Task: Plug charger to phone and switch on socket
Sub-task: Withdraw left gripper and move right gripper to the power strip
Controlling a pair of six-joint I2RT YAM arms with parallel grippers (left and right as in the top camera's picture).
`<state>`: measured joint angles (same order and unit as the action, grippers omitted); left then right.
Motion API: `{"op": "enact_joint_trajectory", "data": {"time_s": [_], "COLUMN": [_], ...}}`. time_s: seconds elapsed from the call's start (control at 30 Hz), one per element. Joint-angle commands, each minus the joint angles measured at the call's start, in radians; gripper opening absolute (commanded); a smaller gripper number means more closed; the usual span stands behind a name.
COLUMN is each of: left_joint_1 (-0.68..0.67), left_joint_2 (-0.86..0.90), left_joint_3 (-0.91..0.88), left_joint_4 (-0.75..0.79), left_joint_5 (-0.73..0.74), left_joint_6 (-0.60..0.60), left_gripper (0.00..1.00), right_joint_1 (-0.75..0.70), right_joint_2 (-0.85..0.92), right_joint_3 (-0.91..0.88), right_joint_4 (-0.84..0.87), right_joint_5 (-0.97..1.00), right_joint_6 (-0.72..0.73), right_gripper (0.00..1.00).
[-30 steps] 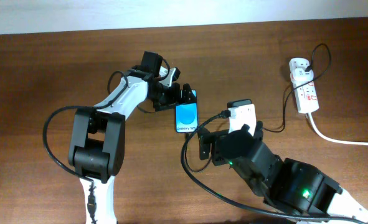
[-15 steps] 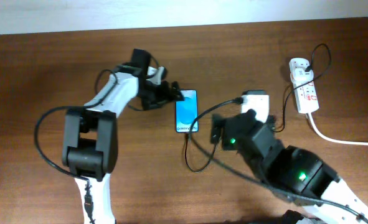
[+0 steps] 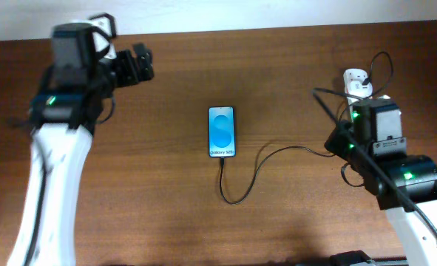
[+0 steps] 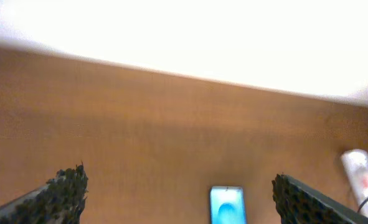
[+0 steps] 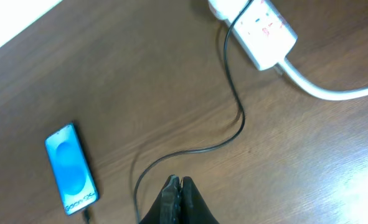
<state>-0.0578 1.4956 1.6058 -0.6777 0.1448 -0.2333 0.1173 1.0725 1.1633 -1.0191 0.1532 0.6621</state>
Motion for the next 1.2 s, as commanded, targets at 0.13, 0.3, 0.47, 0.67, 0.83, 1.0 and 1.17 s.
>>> {"op": "enact_joint_trajectory", "data": {"time_s": [0.13,0.3,0.47,0.67,0.83,1.0,1.17], "left_joint_1": [0.002,0.002,0.002,0.002,0.002,0.002,0.002], "left_joint_2": [-0.344,-0.553,-0.857,-1.198,-1.211,-1.209,-1.209], "left_joint_3": [0.002,-0.032,-0.232,-0.486,-0.589,-0.774,-1.005], "left_joint_4": [-0.01,-0.122,-0.153,-0.151,-0.146,-0.044,0.309], "left_joint_5": [-0.09,-0.135,-0.165,-0.235,-0.33,-0.385,-0.359], "left_joint_6": [0.109,0.116,0.115,0.115,0.116,0.115,0.114], "left_gripper": [0.99,0.99,0.99,0.99,0.99,0.99,0.99], "right_joint_1": [-0.026,-0.12,-0.199,-0.258,-0.339,-0.489,-0.564], "right_joint_2": [0.018,0.079,0.124,0.124,0.124,0.156,0.276], "right_joint_3": [0.01,0.01,0.01,0.01,0.01,0.025,0.107], "right_joint_4": [-0.029,-0.049,-0.063,-0.09,-0.101,-0.105,-0.168], "right_joint_5": [-0.116,-0.116,-0.116,-0.116,-0.116,-0.119,-0.124], "right_joint_6": [0.006,0.061,0.06,0.061,0.061,0.006,-0.012], "right_gripper": [0.04,0.04,0.04,0.04,0.04,0.04,0.04]}}
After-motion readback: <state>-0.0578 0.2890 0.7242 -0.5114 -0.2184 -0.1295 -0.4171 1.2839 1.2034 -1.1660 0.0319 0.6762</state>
